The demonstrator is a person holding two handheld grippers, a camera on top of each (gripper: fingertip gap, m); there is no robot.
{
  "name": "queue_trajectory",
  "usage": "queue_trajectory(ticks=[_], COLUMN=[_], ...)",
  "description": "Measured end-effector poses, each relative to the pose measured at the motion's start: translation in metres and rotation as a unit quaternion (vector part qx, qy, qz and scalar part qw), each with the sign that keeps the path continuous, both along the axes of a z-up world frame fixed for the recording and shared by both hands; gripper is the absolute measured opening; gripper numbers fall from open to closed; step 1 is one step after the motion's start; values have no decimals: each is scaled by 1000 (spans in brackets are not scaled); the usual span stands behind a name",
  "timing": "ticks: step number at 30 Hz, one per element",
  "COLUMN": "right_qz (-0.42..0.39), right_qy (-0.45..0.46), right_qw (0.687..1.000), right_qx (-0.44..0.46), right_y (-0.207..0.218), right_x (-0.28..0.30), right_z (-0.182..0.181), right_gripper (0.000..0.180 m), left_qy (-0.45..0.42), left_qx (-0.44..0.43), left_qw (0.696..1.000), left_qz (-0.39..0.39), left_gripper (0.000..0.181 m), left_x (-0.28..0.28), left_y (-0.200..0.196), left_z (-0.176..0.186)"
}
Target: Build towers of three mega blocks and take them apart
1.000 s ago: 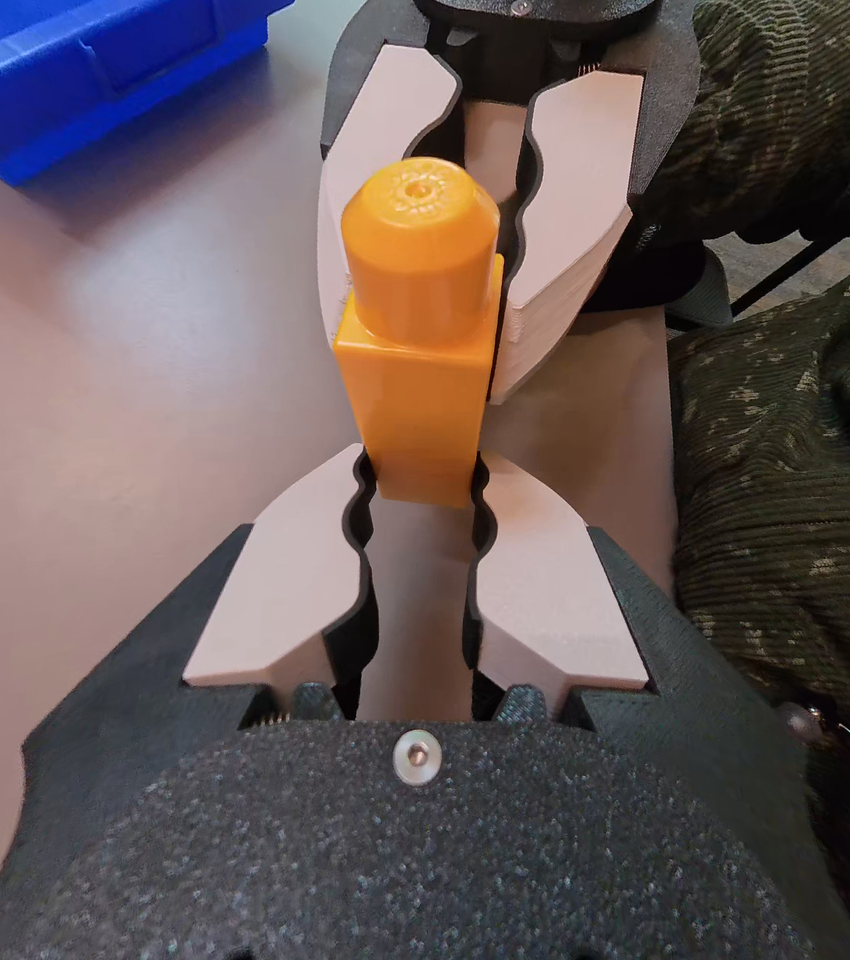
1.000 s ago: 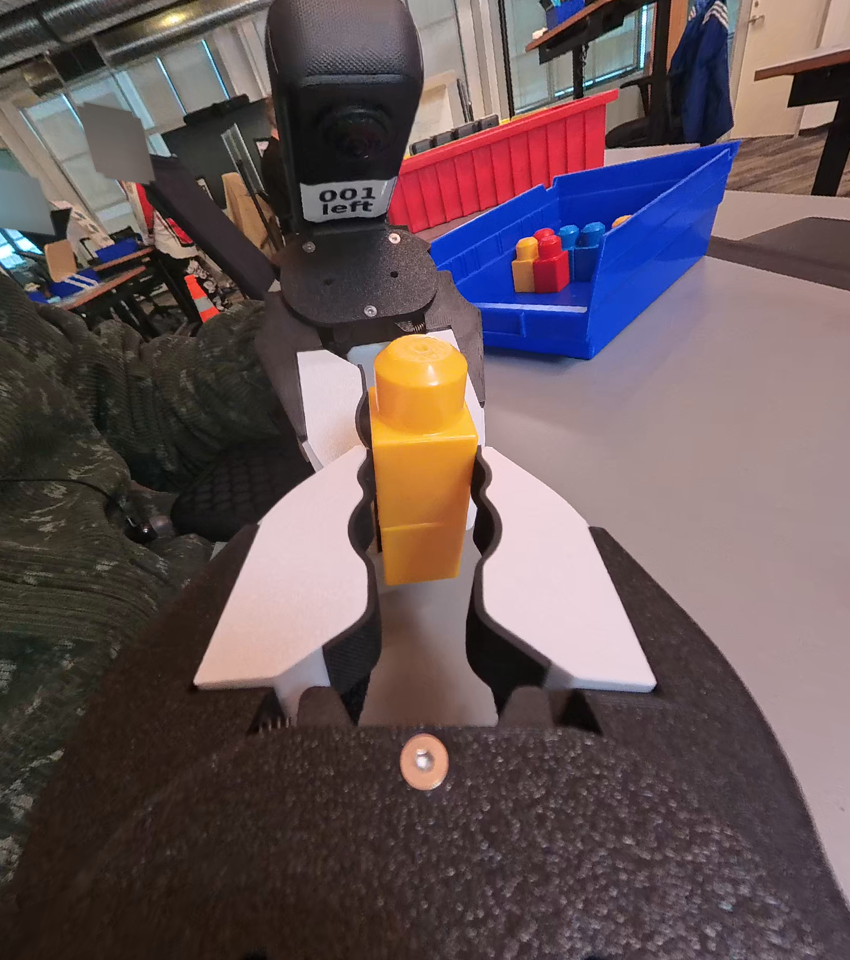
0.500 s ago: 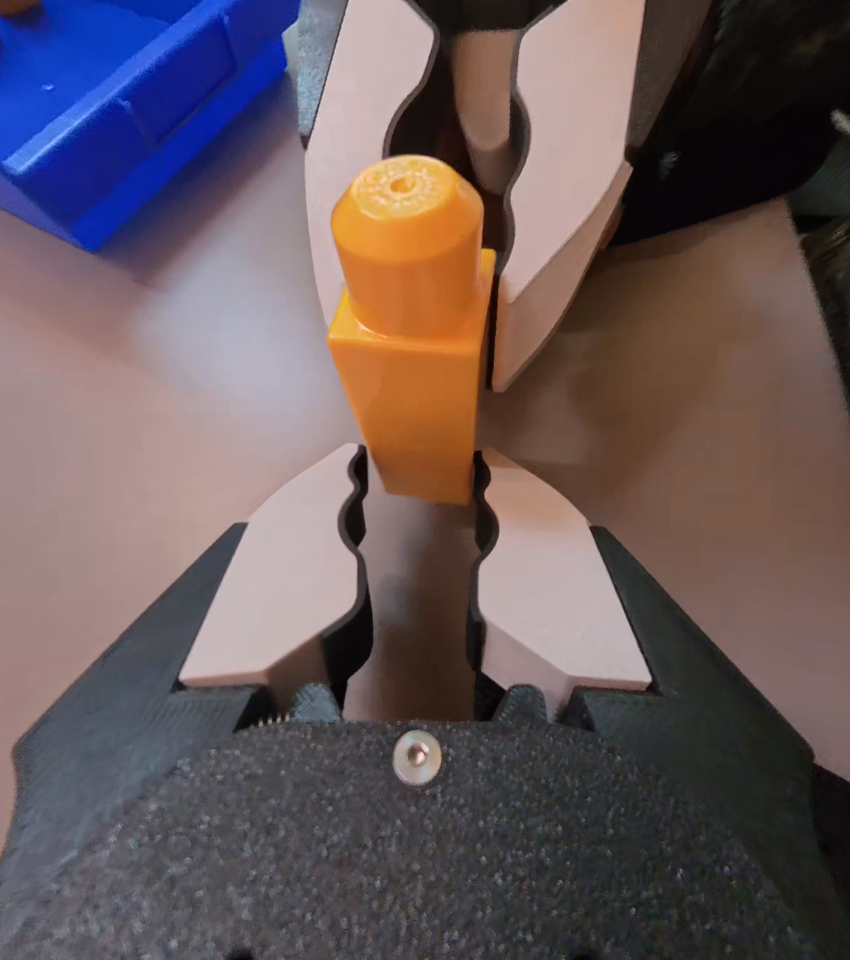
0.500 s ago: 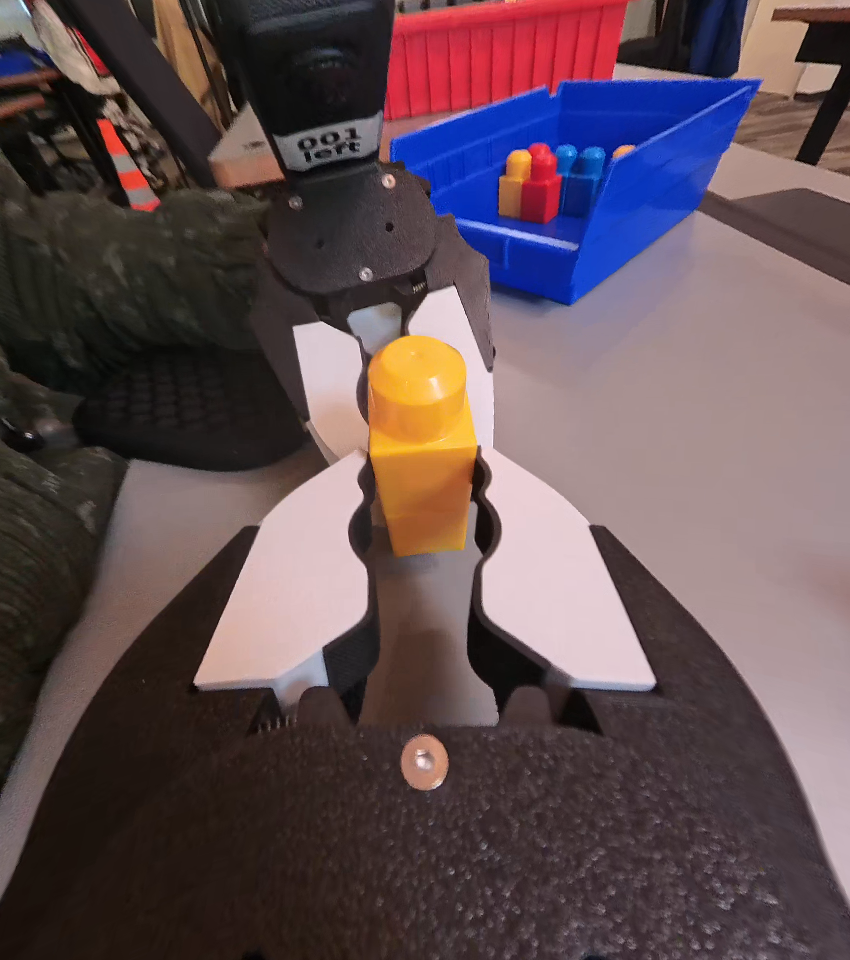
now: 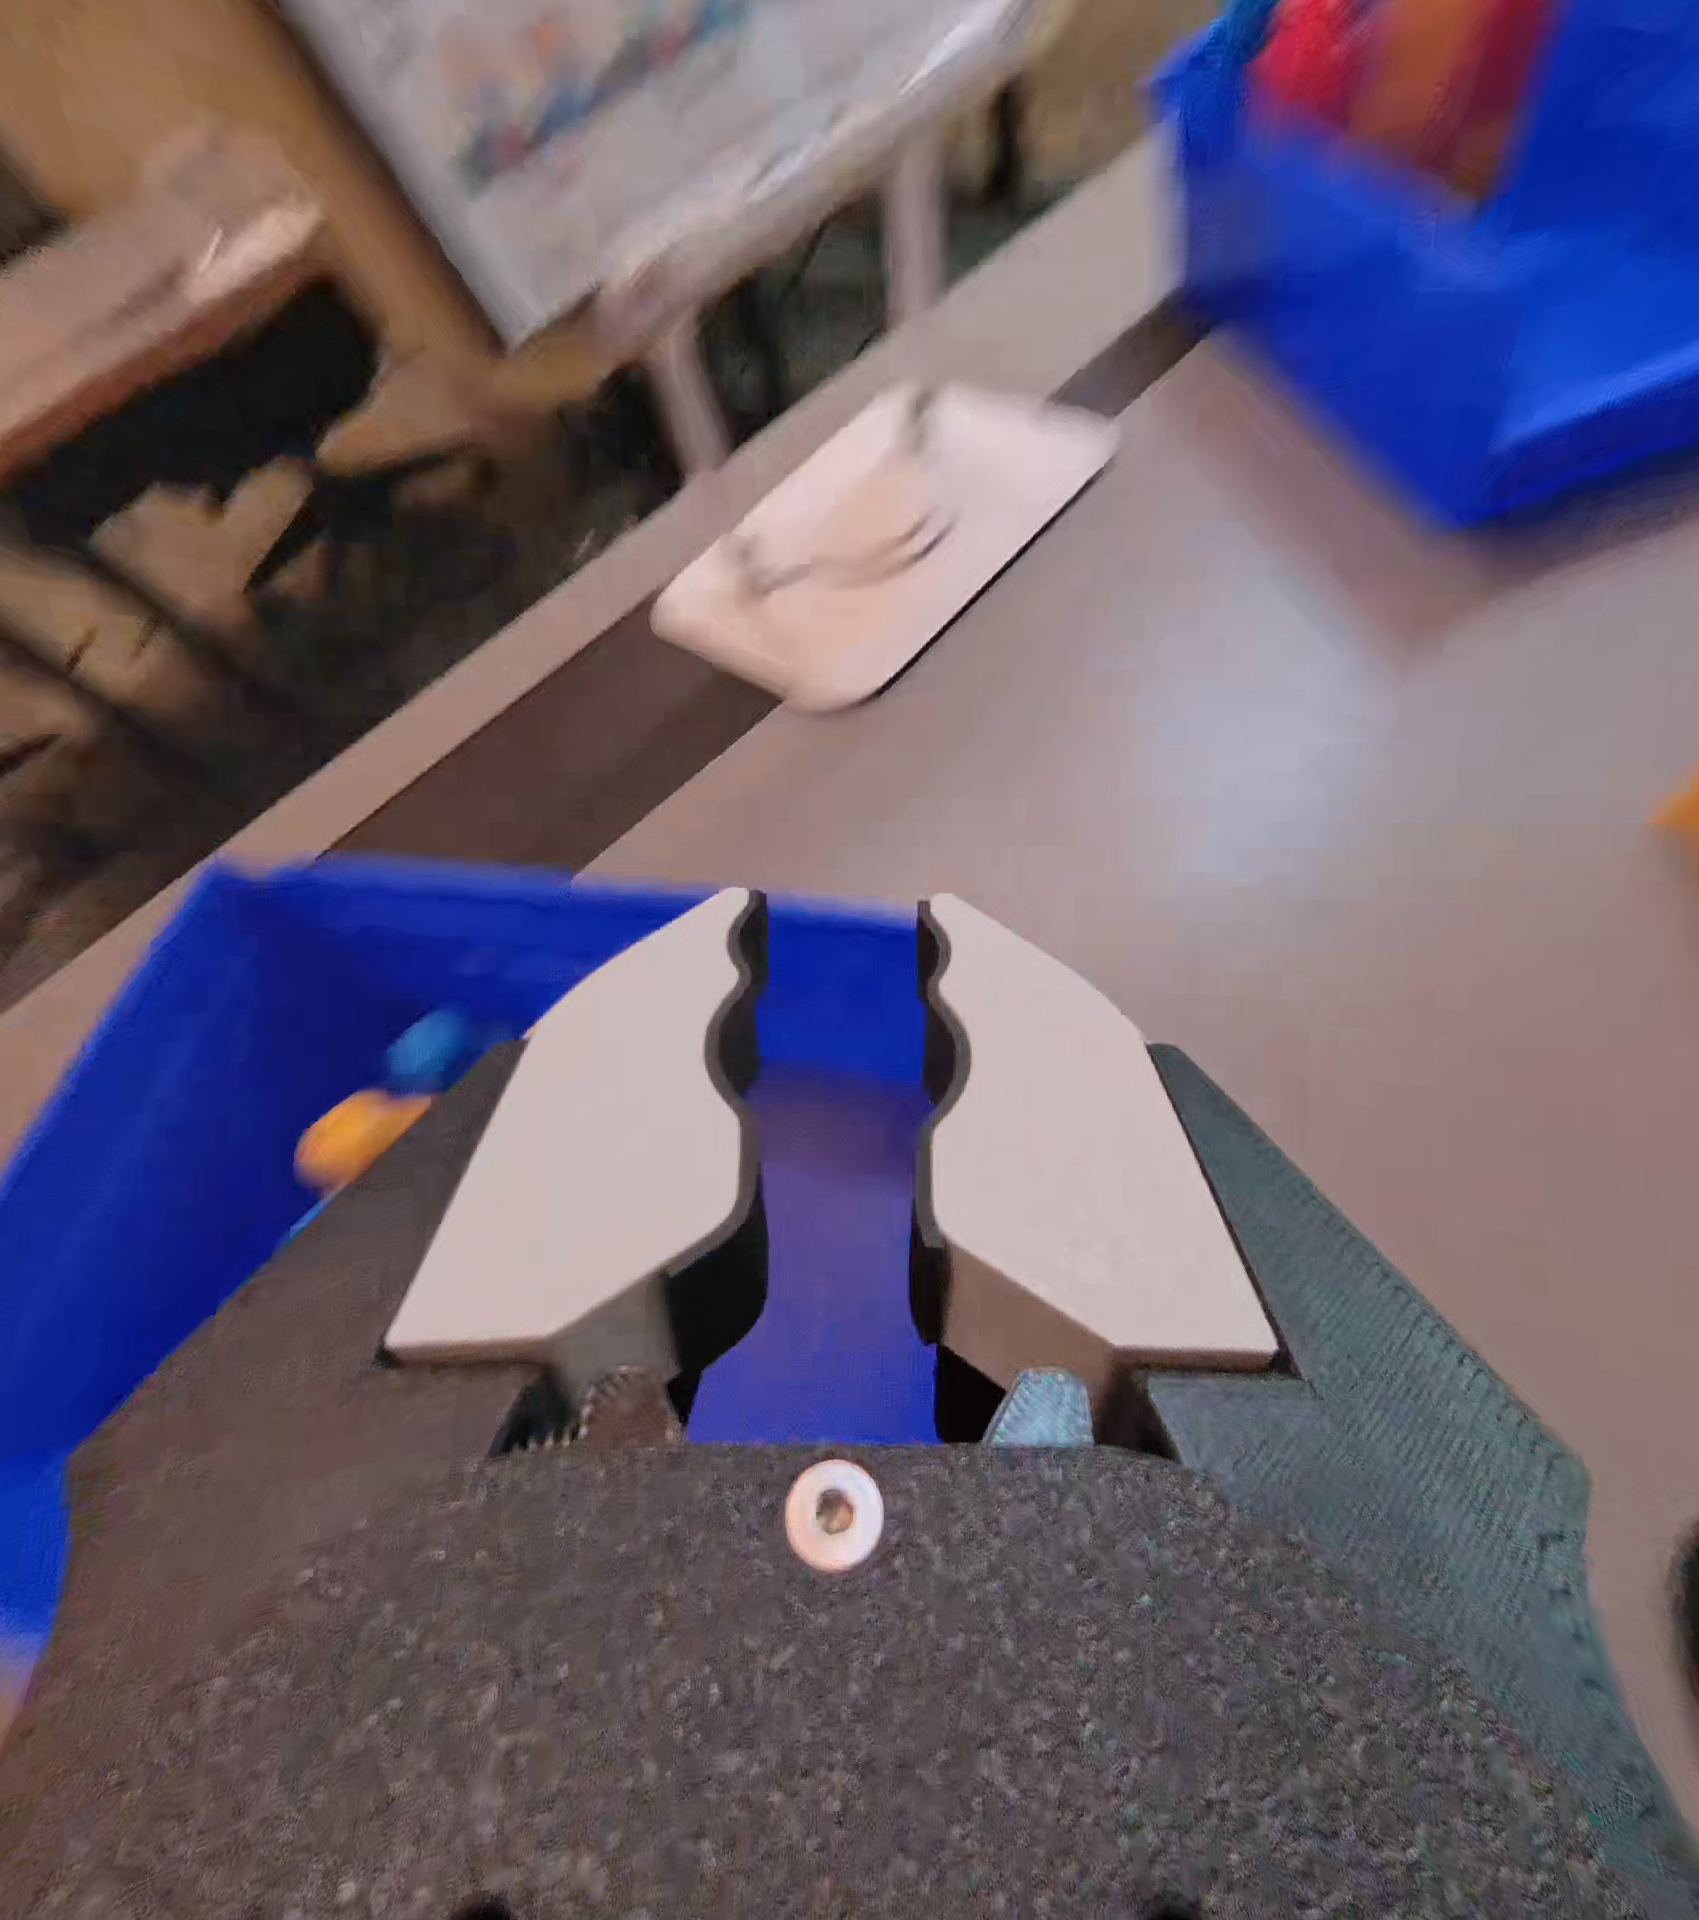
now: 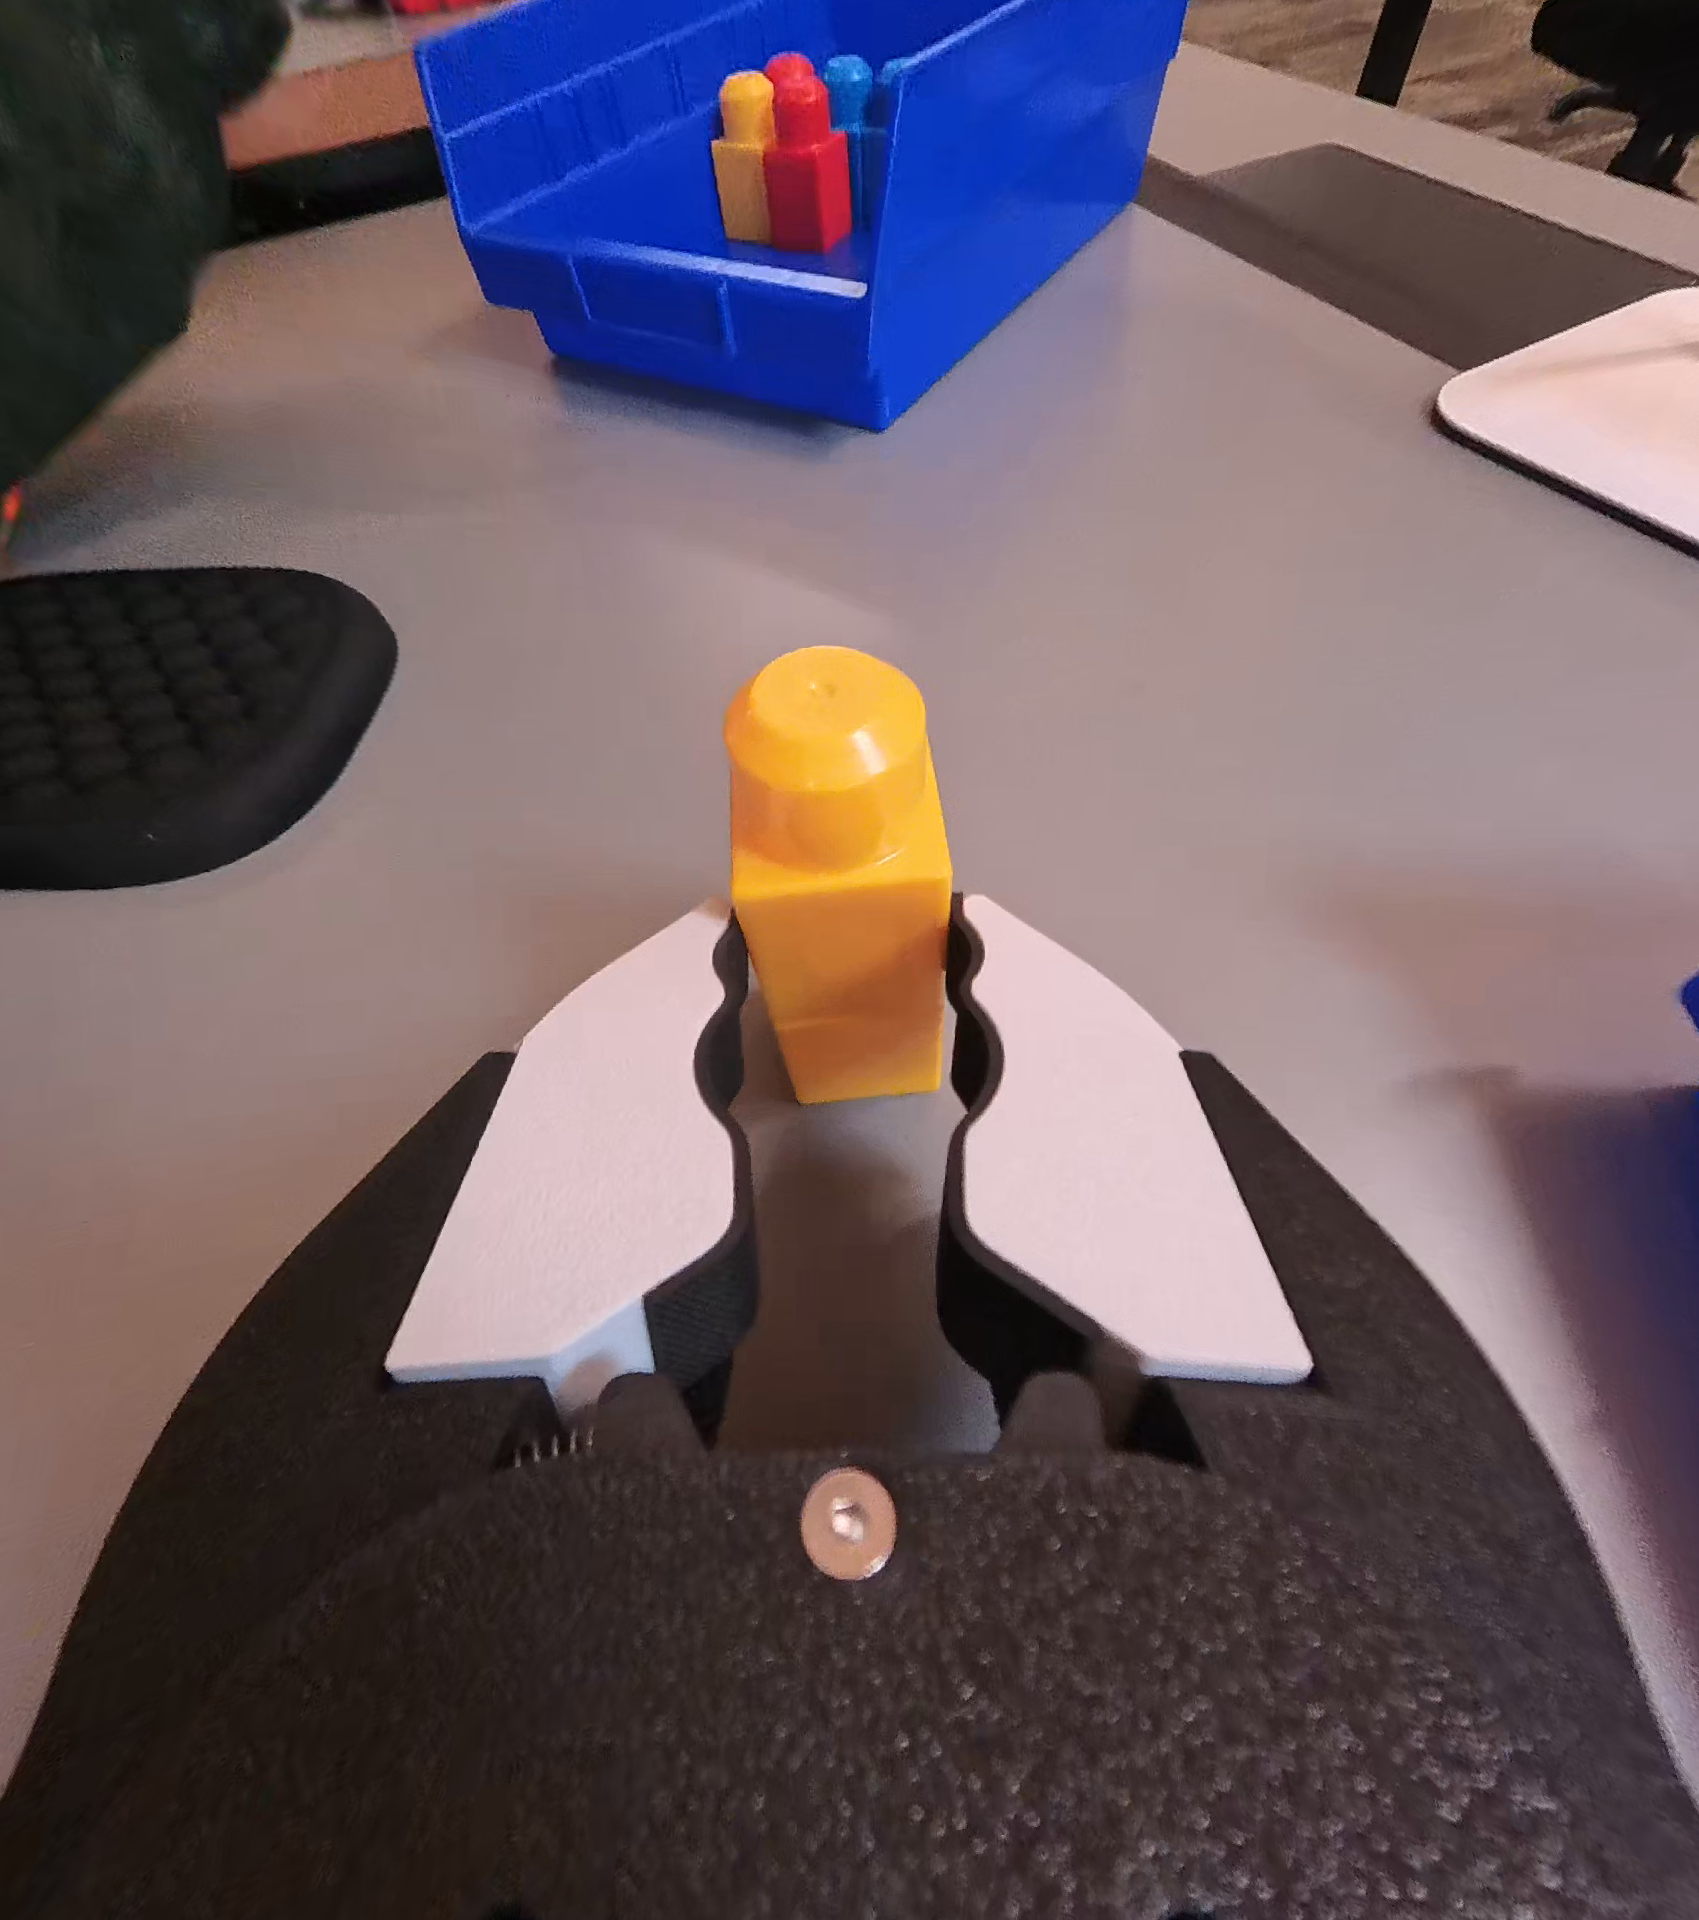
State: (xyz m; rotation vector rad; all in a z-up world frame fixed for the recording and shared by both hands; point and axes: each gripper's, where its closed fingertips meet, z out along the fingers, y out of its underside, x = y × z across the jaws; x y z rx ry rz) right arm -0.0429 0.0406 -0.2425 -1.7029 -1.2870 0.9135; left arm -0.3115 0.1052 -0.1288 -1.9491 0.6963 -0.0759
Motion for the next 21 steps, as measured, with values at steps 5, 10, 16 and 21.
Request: queue_trajectory(ticks=[5, 10, 16, 21], right_qz=[3, -4, -11, -10], right_qy=[-3, 29, 34, 22], right_qw=[1000, 1000, 999, 1000], right_qx=[9, 5, 0, -7], right_y=[-2, -1, 1, 1], right_x=[-1, 0, 2, 3], right_z=[1, 14, 16, 10], right_gripper=[42, 53, 58, 63], left_qy=[119, 147, 255, 273], left_qx=[-154, -283, -356, -302], left_qw=[976, 942, 892, 910], left_qz=[100, 107, 115, 82], left_gripper=[35, 43, 36, 35], left_x=[-125, -165, -186, -155], left_y=[23, 20, 14, 17], left_z=[-38, -90, -125, -93])
